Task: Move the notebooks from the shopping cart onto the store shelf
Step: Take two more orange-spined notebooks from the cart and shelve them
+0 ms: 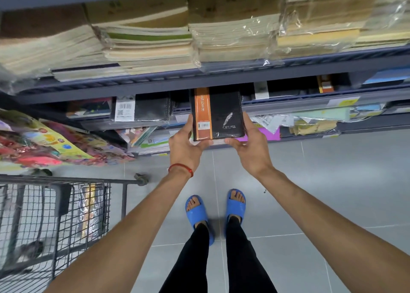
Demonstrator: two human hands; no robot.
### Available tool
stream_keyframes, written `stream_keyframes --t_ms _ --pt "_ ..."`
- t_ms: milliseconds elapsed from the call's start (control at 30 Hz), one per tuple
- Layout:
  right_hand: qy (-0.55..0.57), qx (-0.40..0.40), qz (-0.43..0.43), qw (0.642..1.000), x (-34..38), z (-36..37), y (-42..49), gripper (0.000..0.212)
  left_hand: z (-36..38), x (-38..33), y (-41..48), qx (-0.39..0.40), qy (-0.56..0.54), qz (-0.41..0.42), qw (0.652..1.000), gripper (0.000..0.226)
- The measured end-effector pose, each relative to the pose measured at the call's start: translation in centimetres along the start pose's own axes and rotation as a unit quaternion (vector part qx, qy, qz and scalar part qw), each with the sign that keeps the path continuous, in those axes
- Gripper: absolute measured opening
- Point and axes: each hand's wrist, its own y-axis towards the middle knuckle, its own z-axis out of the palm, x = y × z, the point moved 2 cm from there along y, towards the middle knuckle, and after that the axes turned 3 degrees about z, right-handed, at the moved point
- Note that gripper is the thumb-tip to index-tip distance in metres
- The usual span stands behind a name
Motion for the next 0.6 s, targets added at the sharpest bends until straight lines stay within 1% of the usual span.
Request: stream_keyframes --t_ms 100,300,367,533,600 --pt "-0.015 -0.017 -0.003 1.000 -0.6 0.6 1.5 0.081 0.2 -0.2 1.2 -0.020 -0.001 0.013 1.000 0.084" --pt "-0.037 -0.053 0.019 0.998 -1.5 1.8 3.8 0.085 0.4 -0.1 3.4 -0.041 -0.010 0.006 0.999 0.089" --pt "-0.046 -0.062 0.028 0.997 -1.4 2.0 4.3 0.085 0.6 0.1 4.0 -0.044 0.003 0.003 0.999 0.089" --pt "-0.079 -0.097 0.011 0.992 -0.8 2.4 5.0 0.079 0.7 0.0 5.3 -0.054 0.029 0.019 0.998 0.088" --pt "-0.083 -0.100 0.010 0.991 -0.5 2.5 5.1 0.077 0.7 0.0 5.6 -0.047 0.022 0.026 0.998 0.087"
